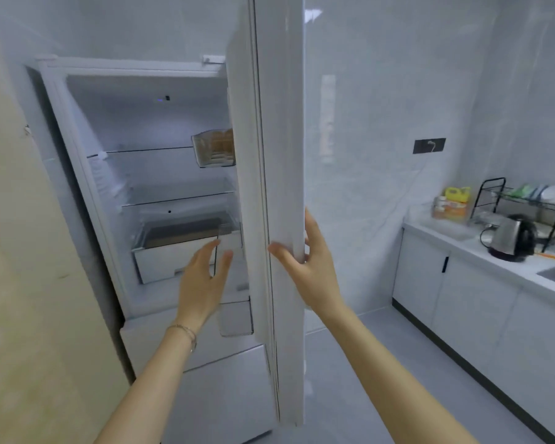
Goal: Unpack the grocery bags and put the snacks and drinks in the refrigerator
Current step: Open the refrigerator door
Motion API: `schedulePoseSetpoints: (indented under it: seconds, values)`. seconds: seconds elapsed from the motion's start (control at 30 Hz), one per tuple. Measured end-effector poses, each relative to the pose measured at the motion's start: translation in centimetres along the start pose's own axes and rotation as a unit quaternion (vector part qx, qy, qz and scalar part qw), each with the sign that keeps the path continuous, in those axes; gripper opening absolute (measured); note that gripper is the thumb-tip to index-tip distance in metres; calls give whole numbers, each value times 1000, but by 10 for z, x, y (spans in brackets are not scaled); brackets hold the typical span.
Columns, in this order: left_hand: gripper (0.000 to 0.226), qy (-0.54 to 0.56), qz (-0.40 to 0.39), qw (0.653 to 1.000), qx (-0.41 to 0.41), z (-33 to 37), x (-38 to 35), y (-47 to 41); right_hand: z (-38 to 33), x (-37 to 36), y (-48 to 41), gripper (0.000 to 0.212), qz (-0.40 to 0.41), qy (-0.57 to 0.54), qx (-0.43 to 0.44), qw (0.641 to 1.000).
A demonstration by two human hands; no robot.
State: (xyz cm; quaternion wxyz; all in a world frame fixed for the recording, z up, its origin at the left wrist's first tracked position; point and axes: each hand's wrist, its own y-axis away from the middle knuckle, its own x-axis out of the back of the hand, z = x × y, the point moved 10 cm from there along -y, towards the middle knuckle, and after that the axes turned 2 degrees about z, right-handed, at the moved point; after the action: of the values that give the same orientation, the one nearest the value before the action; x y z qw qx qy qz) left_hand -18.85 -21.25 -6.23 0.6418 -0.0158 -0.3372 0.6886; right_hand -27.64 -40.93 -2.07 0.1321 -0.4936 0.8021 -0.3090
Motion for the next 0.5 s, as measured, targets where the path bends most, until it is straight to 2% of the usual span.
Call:
schedulePoseSetpoints:
  seconds: [0.2, 0.27, 0.33, 0.5]
  values:
    - [65, -34, -54, 998, -20, 2, -26, -5, 26, 76, 4, 44, 110, 114, -30, 987]
    - [65, -70, -59, 995, -32, 1, -30, -5, 41, 102, 3, 46, 155, 111, -55, 980]
    - [67, -110, -63, 991, -51, -2, -34, -7, 54, 128, -2, 57, 196, 115, -83, 970]
    - [91, -221, -76, 971, -46, -17, -42, -16, 69, 177, -18, 61, 237, 158, -126, 950]
